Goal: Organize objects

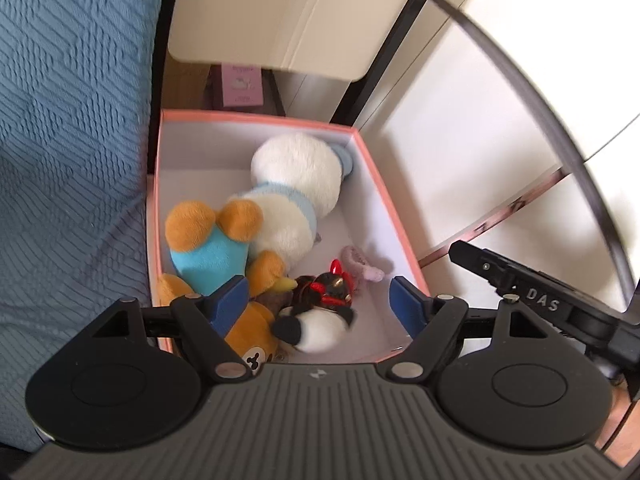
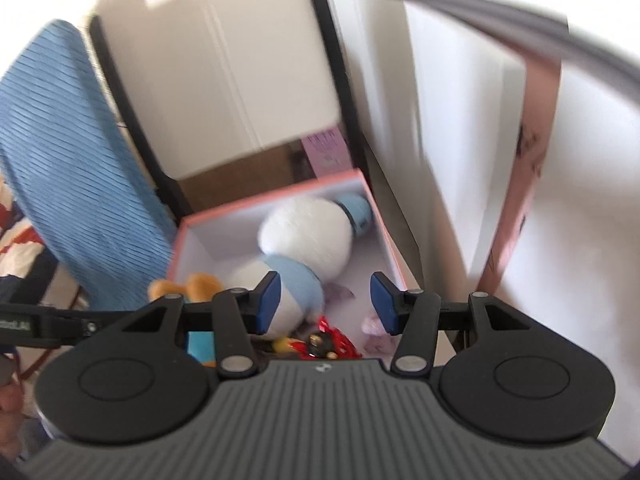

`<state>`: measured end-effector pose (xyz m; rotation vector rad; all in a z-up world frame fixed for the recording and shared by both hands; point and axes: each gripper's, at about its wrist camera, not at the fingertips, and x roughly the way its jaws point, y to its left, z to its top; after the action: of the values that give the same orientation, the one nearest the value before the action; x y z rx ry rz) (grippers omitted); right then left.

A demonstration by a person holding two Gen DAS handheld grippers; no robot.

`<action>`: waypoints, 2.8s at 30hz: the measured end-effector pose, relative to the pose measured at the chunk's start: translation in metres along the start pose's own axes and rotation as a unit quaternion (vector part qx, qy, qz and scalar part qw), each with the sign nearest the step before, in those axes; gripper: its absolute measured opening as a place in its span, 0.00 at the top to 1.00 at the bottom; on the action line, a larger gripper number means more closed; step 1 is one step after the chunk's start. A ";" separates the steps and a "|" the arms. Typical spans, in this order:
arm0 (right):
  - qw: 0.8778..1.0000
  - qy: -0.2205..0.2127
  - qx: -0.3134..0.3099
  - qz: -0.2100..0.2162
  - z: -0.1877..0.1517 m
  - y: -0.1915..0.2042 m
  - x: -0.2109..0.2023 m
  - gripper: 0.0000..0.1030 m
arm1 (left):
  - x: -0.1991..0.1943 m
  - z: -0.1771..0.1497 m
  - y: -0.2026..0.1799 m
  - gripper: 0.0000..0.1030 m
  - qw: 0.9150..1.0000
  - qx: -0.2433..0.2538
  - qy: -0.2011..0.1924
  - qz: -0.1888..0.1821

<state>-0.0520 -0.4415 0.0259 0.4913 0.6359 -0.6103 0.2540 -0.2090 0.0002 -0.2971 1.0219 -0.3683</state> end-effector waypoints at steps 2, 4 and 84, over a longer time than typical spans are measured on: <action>1.000 -0.006 -0.002 0.007 0.007 0.007 -0.013 0.49 | -0.017 0.004 -0.001 0.21 1.000 0.000 -0.008 -0.004; 1.000 -0.014 -0.008 0.016 0.014 0.015 -0.027 0.49 | -0.035 0.006 -0.003 0.21 1.000 0.006 -0.019 -0.010; 1.000 0.016 -0.020 0.017 -0.119 0.076 -0.066 0.15 | -0.118 -0.116 0.030 0.10 0.990 0.038 -0.135 0.000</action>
<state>-0.0919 -0.2919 0.0045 0.4751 0.6684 -0.5581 0.1031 -0.1390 0.0216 -0.2702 0.7412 -0.3559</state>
